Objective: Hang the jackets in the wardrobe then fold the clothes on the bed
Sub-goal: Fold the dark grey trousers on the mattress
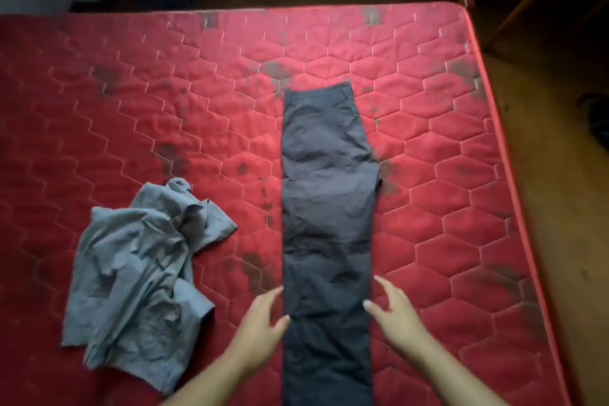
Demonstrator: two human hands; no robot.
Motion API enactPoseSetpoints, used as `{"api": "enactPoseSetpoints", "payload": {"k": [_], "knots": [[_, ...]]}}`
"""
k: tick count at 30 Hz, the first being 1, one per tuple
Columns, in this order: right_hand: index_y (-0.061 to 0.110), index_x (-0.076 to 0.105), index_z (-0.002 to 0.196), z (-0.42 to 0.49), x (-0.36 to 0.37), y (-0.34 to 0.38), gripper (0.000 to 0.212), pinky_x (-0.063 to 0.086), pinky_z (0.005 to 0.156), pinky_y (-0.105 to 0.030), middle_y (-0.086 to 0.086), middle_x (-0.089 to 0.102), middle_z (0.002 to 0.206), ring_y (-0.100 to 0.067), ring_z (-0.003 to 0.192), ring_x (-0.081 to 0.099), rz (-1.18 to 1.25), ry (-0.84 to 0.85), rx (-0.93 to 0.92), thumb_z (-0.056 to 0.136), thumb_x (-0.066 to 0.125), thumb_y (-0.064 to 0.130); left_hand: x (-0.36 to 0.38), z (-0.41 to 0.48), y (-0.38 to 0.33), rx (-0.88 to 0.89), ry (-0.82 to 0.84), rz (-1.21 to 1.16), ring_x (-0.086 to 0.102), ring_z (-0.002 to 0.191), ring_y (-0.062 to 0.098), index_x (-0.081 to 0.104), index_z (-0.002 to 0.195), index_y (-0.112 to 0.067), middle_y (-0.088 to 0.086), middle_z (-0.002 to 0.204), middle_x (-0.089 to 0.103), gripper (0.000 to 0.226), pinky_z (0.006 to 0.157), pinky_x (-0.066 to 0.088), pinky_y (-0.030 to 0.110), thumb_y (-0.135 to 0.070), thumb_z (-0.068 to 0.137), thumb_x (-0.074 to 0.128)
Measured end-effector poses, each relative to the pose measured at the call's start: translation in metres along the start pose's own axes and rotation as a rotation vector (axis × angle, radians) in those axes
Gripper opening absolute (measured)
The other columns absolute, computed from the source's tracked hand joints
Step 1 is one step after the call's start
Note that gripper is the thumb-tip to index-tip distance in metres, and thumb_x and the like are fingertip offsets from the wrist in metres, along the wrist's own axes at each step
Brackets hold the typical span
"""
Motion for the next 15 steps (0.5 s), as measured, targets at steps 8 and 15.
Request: {"api": "enactPoseSetpoints", "payload": {"k": [8,15], "knots": [[0.008,0.043,0.144,-0.011,0.086,-0.132,0.063,0.045,0.096,-0.031,-0.01,0.065,0.111,-0.024,0.105,0.062,0.063,0.059,0.256,0.09,0.075,0.019,0.093,0.001,0.101,-0.178,0.04,-0.121,0.052,0.127,0.025,0.044,0.146,-0.013,0.01,0.133,0.047,0.064,0.114,0.038,0.039,-0.011,0.089,0.071],[0.018,0.056,0.105,-0.027,0.136,-0.153,0.031,0.053,0.097,-0.044,-0.009,0.072,0.112,-0.025,0.103,0.068,0.323,0.003,0.283,0.085,0.075,0.003,0.126,0.004,0.128,-0.284,-0.102,-0.499,0.066,0.081,0.025,0.047,0.104,-0.027,0.016,0.097,0.065,0.039,0.083,0.056,0.046,0.002,0.087,0.068]]}}
Point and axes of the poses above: each hand's wrist, its own z-axis towards the middle knuckle, its own x-axis out of the palm, y = z × x, the point moved 7 cm from there along z, towards the middle knuckle
